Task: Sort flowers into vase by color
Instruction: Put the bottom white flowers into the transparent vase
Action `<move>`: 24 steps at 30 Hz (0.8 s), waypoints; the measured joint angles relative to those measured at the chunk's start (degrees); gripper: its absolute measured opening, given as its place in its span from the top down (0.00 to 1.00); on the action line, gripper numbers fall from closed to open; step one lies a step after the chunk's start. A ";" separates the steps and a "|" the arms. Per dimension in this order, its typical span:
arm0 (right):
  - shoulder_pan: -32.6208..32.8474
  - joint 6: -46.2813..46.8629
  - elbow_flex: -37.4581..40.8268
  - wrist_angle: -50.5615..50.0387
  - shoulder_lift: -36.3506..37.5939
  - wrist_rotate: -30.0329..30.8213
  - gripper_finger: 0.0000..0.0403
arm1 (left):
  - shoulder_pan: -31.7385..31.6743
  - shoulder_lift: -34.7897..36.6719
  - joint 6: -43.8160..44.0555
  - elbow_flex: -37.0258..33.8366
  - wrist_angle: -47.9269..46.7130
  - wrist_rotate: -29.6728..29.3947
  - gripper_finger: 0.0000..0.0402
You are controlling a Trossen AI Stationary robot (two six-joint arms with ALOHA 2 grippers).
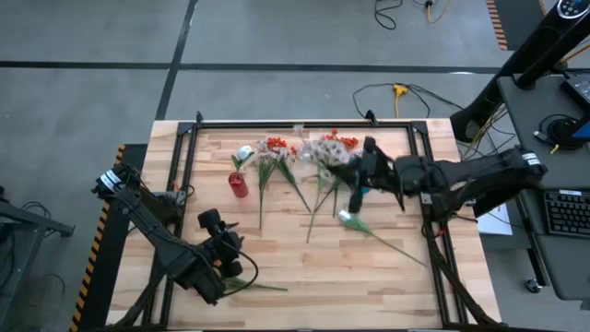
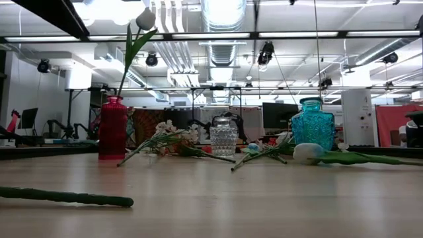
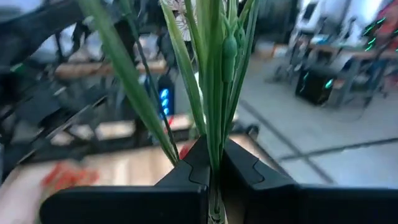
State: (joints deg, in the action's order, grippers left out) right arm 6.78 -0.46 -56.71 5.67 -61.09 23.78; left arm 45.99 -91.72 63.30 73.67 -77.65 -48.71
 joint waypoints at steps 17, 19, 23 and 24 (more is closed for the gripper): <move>-25.05 2.56 11.04 34.21 -11.34 -18.68 0.97 | -2.14 1.01 5.84 0.00 -4.28 -12.70 0.55; -26.07 1.98 11.00 34.37 -12.57 -18.67 0.97 | -2.14 1.01 7.67 0.00 -4.26 -13.59 0.55; -27.83 1.33 11.00 34.98 -15.42 -18.68 0.97 | -2.16 1.01 9.32 0.00 -4.21 -13.75 0.55; -28.19 1.34 11.00 35.89 -16.21 -18.69 0.97 | -2.16 1.01 9.47 0.00 -4.21 -13.77 0.55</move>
State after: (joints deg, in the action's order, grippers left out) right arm -21.41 0.89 -45.71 41.56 -77.30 5.09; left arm 43.83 -90.72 72.77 73.67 -81.87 -62.48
